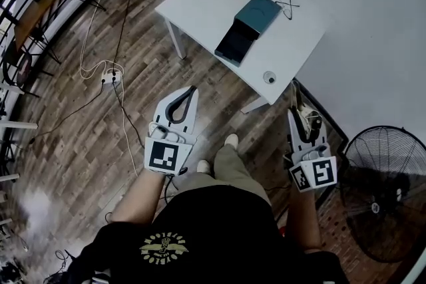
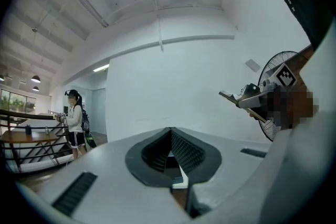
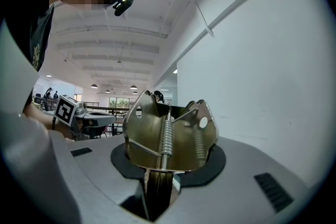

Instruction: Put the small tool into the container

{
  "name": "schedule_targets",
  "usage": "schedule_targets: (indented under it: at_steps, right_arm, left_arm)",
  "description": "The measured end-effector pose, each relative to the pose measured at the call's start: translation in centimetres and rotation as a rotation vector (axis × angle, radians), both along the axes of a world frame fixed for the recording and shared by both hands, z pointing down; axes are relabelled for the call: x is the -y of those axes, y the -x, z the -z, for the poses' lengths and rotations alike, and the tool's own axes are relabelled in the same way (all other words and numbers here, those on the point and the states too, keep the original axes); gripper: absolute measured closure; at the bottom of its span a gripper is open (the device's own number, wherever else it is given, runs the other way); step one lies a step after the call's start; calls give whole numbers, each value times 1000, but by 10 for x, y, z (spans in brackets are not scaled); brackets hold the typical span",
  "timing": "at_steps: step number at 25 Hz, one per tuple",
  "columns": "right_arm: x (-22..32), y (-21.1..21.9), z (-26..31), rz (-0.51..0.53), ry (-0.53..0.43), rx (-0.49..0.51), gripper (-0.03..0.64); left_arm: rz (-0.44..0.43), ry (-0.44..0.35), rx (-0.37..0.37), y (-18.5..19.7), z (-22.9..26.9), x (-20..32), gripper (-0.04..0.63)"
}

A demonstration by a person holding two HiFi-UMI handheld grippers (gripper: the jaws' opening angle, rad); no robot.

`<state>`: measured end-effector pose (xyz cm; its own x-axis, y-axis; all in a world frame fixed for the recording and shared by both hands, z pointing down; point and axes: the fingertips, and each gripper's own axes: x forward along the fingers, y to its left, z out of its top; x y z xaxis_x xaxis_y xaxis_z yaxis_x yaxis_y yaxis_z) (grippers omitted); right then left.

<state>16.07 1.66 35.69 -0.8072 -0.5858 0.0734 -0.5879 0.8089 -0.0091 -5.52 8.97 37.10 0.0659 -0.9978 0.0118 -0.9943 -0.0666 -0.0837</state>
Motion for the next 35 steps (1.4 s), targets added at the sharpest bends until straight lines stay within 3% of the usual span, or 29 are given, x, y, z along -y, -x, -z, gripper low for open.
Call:
schedule_targets:
  at_steps: [18, 35]
  right_arm:
    - [71, 25, 6, 57, -5, 23, 497]
    - [167, 35, 18, 183, -13, 62, 497]
  left_arm:
    - [21, -5, 11, 14, 7, 69, 589]
    - [130, -2, 42, 14, 23, 143, 589]
